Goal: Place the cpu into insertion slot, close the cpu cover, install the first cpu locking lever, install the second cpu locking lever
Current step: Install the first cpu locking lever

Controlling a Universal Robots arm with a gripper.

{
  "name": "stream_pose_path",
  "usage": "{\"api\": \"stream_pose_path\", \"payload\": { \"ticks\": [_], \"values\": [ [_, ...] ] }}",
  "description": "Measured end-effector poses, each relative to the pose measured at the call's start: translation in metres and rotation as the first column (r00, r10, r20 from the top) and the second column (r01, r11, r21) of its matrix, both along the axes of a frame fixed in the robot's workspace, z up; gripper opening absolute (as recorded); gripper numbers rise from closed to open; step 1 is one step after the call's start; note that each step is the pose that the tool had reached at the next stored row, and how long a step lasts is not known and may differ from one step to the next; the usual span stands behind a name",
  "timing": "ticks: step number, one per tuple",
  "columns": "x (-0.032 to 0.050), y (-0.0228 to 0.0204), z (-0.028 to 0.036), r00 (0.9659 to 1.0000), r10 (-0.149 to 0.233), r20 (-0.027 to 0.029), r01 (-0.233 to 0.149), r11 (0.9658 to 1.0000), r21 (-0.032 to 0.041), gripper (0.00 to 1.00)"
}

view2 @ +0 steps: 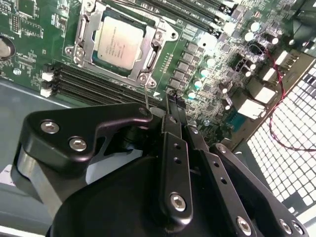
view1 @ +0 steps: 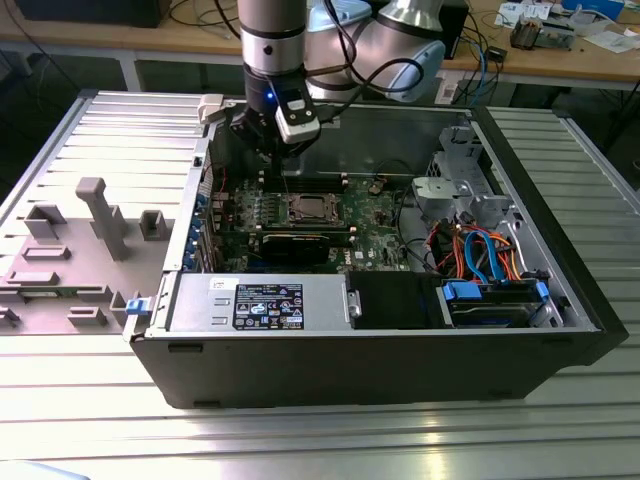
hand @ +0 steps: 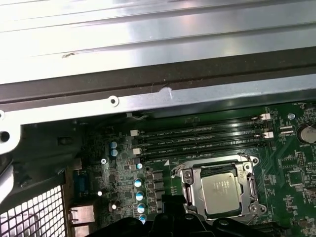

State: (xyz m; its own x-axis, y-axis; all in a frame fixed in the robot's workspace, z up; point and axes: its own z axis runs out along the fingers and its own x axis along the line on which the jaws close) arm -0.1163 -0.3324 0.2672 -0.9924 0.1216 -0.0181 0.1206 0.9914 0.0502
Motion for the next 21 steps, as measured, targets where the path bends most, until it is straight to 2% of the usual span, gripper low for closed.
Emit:
{"api": "stream_pose_path", "payload": {
  "ticks": [4, 7, 9, 10, 14, 17, 20, 21],
  "values": [
    [-0.0074, 0.0, -0.0001, 1.0, 0.002, 0.0039, -0.002, 1.0, 0.0, 0.11],
    [-0.0091, 0.0, 0.0002, 0.9999, 0.009, 0.0141, -0.009, 1.0, 0.0, 0.11],
    [-0.0123, 0.0, 0.0011, 0.9996, 0.008, 0.028, -0.008, 1.0, 0.0002, 0.11],
    [-0.0125, 0.0, 0.0032, 0.9995, 0.008, 0.0315, -0.008, 1.0, 0.0002, 0.11],
    [-0.0127, 0.0004, 0.0053, 0.9994, 0.008, 0.0323, -0.008, 1.0, 0.0001, 0.11],
    [-0.0127, 0.0017, 0.0026, 0.9994, 0.01, 0.0323, -0.01, 1.0, 0.0003, 0.11],
    [-0.0126, 0.0061, 0.0006, 0.9994, 0.013, 0.0325, -0.013, 0.9999, 0.0, 0.11],
    [-0.0126, 0.0083, 0.0001, 0.9994, 0.013, 0.0324, -0.013, 0.9999, -0.0024, 0.11]
  ]
}}
